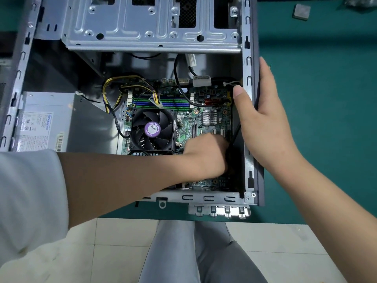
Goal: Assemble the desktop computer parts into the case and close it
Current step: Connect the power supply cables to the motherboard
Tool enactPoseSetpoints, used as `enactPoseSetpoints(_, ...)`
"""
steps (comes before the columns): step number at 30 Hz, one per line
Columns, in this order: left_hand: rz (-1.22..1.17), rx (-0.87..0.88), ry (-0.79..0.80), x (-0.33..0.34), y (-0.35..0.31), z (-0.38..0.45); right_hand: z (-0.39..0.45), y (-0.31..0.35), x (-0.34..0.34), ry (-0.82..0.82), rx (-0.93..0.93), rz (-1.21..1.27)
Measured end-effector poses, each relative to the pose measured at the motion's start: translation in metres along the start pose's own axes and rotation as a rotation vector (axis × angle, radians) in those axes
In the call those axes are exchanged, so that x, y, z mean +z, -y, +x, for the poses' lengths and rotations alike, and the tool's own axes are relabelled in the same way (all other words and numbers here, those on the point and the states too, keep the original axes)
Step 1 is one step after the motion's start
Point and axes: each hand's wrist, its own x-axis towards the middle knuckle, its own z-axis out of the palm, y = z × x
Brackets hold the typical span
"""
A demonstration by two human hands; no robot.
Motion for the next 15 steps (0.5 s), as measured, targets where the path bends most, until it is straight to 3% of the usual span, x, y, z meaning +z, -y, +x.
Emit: enactPoseSetpoints(15, 0.177, 0.134, -0.071, 0.0054, 0.001, 0.002, 0.0002, -0.0008, 0.0014, -0.015, 0.008, 0.023)
